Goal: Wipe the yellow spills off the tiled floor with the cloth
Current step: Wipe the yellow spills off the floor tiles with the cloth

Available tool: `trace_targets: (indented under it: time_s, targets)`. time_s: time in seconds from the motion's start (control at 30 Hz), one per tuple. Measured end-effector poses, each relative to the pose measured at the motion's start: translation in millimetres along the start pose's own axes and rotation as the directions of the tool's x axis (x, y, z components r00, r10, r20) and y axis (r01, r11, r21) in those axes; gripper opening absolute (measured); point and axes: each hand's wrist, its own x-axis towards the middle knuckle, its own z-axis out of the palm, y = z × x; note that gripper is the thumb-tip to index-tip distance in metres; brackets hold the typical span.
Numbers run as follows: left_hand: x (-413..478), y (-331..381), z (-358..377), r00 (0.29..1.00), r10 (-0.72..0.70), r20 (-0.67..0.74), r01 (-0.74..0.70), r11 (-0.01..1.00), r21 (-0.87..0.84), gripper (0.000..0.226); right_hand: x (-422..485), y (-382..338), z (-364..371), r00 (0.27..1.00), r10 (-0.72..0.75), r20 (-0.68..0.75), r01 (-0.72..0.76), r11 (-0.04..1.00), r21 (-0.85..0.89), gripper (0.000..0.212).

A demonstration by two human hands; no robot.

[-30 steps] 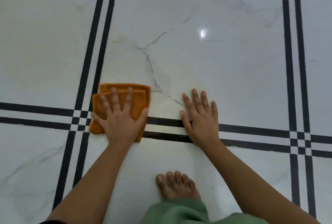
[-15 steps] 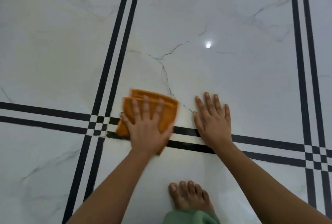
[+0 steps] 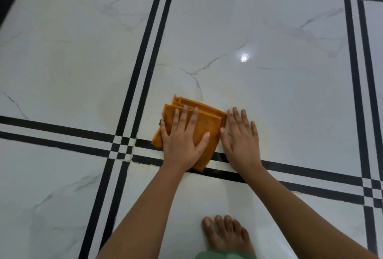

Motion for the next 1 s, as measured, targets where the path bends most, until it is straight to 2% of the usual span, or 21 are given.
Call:
trace_targets:
  time_s: [0.13, 0.2, 0.3, 0.37, 0.4, 0.47, 0.53, 0.6, 0.67, 0.77, 0.8, 0.9, 1.0]
  targets:
    - [-13.9, -29.9, -13.8, 0.994, -0.036, -0.105, 0.033, 0.999, -0.023, 0.063, 7.9, -43.1, 15.1, 0.988, -0.143, -0.063, 0.149, 0.982, 0.118, 0.059]
    - [-16.0, -48.0, -20.0, 0.986, -0.103, -0.135, 0.100, 0.995, -0.030, 0.062, 11.0, -63.4, 25.5, 0.983, -0.182, 0.032, 0.177, 0.977, 0.117, 0.064]
    - [-12.0, -61.1, -22.3, 0.980, -0.154, -0.126, 0.154, 0.988, -0.013, 0.065, 13.8, -68.3, 42.0, 0.957, -0.228, 0.180, 0.242, 0.968, -0.060, 0.077]
    - [-5.4, -61.9, -21.5, 0.984, -0.147, -0.099, 0.148, 0.989, -0.003, 0.066, 31.7, -51.4, 39.4, 0.953, -0.257, 0.161, 0.283, 0.944, -0.172, 0.079]
    - [-1.1, -59.4, -20.6, 0.987, -0.133, -0.088, 0.134, 0.991, 0.000, 0.067, 45.8, -38.0, 31.9, 0.969, -0.228, 0.097, 0.244, 0.948, -0.205, 0.077]
    - [6.9, -52.6, -18.4, 0.993, -0.097, -0.068, 0.098, 0.995, 0.017, 0.068, 74.4, -4.0, 8.0, 0.999, -0.045, -0.002, 0.044, 0.975, -0.219, 0.076]
    - [16.4, -44.7, -16.1, 0.996, -0.076, -0.047, 0.076, 0.997, 0.006, 0.070, 86.1, 29.0, -12.9, 0.987, 0.155, -0.034, -0.159, 0.969, -0.192, 0.074]
    - [24.7, -37.8, -14.1, 0.997, -0.062, -0.039, 0.062, 0.998, -0.004, 0.071, 69.7, 36.2, -10.7, 0.963, 0.252, -0.093, -0.264, 0.949, -0.174, 0.069]
    - [29.8, -34.3, -11.3, 0.998, -0.050, -0.033, 0.050, 0.999, -0.005, 0.071, 38.2, 15.0, 9.3, 0.972, 0.205, -0.115, -0.223, 0.957, -0.184, 0.067]
    - [29.4, -32.9, -9.3, 0.999, -0.038, 0.002, 0.038, 0.999, 0.010, 0.072, 15.7, -12.4, 27.2, 1.000, -0.011, 0.013, 0.014, 0.974, -0.225, 0.063]
    - [27.2, -33.9, -10.7, 0.999, -0.031, 0.016, 0.031, 0.999, 0.009, 0.072, 20.6, -14.6, 22.4, 0.999, -0.031, 0.042, 0.039, 0.979, -0.200, 0.062]
    - [15.0, -39.5, -26.5, 0.997, -0.052, 0.059, 0.053, 0.999, -0.009, 0.072, 33.6, -21.2, 0.8, 0.995, 0.044, 0.094, -0.030, 0.988, -0.151, 0.054]
    - [-6.5, -40.5, -64.2, 0.993, -0.113, 0.044, 0.116, 0.991, -0.061, 0.071, 30.3, -56.0, -29.1, 0.984, 0.142, 0.112, -0.150, 0.986, 0.069, 0.042]
